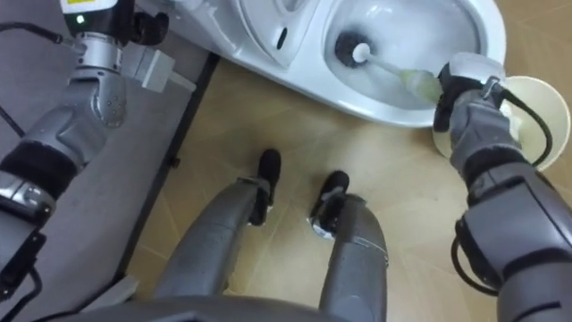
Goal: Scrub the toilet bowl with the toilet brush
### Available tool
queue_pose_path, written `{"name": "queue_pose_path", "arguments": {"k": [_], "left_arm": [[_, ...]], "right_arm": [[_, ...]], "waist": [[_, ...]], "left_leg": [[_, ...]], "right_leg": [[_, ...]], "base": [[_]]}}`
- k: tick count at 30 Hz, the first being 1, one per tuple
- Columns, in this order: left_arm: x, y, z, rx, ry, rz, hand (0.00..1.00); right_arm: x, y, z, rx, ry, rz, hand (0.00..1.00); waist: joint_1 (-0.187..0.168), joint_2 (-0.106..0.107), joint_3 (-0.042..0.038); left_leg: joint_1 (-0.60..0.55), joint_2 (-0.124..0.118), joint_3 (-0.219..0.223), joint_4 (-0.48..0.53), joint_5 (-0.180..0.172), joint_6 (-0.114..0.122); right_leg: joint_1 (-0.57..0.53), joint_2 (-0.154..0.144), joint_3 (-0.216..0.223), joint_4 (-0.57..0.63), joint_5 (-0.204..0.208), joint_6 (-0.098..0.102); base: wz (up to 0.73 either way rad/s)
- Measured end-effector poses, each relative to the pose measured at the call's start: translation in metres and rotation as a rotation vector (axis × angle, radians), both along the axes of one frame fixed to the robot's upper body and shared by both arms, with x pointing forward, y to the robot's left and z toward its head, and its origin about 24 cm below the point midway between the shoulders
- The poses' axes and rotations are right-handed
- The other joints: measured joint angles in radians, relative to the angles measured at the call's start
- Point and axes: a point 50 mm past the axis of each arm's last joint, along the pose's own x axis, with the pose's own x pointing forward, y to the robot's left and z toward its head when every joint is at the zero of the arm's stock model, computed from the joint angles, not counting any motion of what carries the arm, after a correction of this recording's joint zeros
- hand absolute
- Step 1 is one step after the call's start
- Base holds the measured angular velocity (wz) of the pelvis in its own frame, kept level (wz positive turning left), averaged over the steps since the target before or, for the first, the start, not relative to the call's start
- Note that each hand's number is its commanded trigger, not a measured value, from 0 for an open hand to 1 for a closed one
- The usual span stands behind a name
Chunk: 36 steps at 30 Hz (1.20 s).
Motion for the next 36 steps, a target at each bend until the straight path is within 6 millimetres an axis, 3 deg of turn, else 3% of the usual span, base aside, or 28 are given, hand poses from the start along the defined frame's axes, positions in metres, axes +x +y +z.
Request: {"name": "queue_pose_path", "arguments": {"k": [3, 7, 11, 17, 21, 25, 30, 33, 36], "left_arm": [[-0.007, -0.001, -0.013, -0.006, 0.041, -0.001, 0.0], [-0.013, 0.002, -0.021, -0.013, 0.063, 0.015, 0.0], [-0.02, 0.008, -0.03, -0.03, 0.084, 0.043, 0.0], [-0.022, 0.01, -0.033, -0.101, 0.092, 0.067, 0.0], [-0.022, 0.01, -0.032, -0.101, 0.094, 0.057, 0.0], [-0.02, 0.009, -0.03, -0.1, 0.086, 0.054, 0.0], [-0.012, 0.008, -0.018, -0.099, 0.047, 0.046, 0.0], [-0.008, 0.006, -0.011, -0.097, 0.022, 0.038, 0.0], [-0.007, 0.005, -0.009, -0.087, -0.001, 0.033, 0.0]], "right_arm": [[-0.013, 0.005, -0.013, -0.052, 0.025, 0.041, 1.0], [-0.022, 0.013, -0.02, -0.1, 0.021, 0.104, 1.0], [-0.035, 0.017, -0.03, -0.095, 0.025, 0.121, 1.0], [-0.036, 0.014, -0.033, -0.074, 0.013, 0.11, 1.0], [-0.036, 0.006, -0.035, 0.09, -0.001, -0.029, 1.0], [-0.039, 0.003, -0.043, 0.472, -0.018, -0.354, 1.0], [-0.012, 0.0, -0.018, 0.905, -0.221, -0.645, 1.0], [-0.012, 0.005, -0.022, 1.012, -0.214, -0.696, 1.0], [-0.011, 0.005, -0.021, 1.048, -0.23, -0.732, 1.0]], "waist": [[-0.007, 0.019, -0.0119], [-0.027, 0.031, -0.0215], [-0.047, 0.031, -0.026], [-0.051, 0.033, -0.0293], [-0.052, 0.034, -0.0299], [-0.051, 0.024, -0.0276], [-0.064, 0.003, -0.0202], [-0.063, -0.021, -0.0146], [-0.068, -0.026, -0.0124]], "left_leg": [[0.026, 0.011, 0.001, -0.006, -0.009, 0.001], [0.046, 0.012, 0.005, -0.026, -0.009, 0.001], [0.075, 0.016, 0.02, -0.048, -0.009, 0.001], [0.086, 0.025, 0.043, -0.053, -0.009, 0.001], [0.085, 0.027, 0.045, -0.049, -0.009, 0.001], [0.081, 0.022, 0.059, -0.047, -0.007, 0.004], [0.051, 0.007, 0.076, -0.031, 0.002, 0.012], [0.046, 0.012, 0.074, -0.03, 0.002, 0.012], [0.034, 0.01, 0.077, -0.026, 0.004, 0.016]], "right_leg": [[0.04, 0.012, -0.012, -0.033, 0.006, 0.0], [0.055, 0.022, 0.002, -0.053, 0.009, 0.006], [0.073, 0.025, 0.015, -0.065, 0.011, 0.007], [0.073, 0.03, 0.031, -0.065, 0.016, 0.003], [0.073, 0.022, 0.027, -0.06, 0.018, 0.001], [0.053, 0.013, 0.044, -0.03, 0.015, 0.003], [-0.006, -0.006, 0.084, 0.025, 0.003, 0.007], [-0.006, -0.001, 0.084, 0.02, 0.009, 0.005], [-0.018, -0.001, 0.085, 0.021, 0.015, 0.01]], "base": [[-0.06], [-0.04], [-0.07], [-0.11], [-0.01], [-0.05], [-0.03], [0.0], [0.0]]}}
